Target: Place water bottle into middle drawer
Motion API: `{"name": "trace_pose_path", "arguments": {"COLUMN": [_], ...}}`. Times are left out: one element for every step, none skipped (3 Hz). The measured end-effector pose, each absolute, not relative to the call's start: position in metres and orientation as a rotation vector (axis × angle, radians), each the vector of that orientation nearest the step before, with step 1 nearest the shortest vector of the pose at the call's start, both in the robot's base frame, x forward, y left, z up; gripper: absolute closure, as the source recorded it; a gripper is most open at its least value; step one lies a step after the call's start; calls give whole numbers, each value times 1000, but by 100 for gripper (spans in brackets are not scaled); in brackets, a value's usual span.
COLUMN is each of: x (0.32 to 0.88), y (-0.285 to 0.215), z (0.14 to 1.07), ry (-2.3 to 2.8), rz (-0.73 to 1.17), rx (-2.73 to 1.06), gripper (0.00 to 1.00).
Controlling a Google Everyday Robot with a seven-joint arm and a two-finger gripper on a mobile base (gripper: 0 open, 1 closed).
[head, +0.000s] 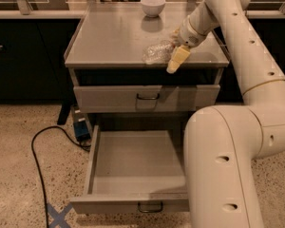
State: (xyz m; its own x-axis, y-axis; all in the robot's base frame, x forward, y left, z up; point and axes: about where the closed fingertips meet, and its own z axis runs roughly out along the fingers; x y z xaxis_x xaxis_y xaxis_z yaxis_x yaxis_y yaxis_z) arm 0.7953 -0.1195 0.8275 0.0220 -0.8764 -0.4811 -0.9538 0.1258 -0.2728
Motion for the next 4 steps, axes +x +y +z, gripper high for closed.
{"name": "trace_pose_path", "arguments": {"x": [795,795,785,753], "y": [-119,-119,-108,-87], "z": [828,828,841,866], "ry": [1865,1865,1811,1673], "rz": [185,185,221,327], "rx": [-1763,-1763,-1765,-1741], "gripper": [42,65,88,100]}}
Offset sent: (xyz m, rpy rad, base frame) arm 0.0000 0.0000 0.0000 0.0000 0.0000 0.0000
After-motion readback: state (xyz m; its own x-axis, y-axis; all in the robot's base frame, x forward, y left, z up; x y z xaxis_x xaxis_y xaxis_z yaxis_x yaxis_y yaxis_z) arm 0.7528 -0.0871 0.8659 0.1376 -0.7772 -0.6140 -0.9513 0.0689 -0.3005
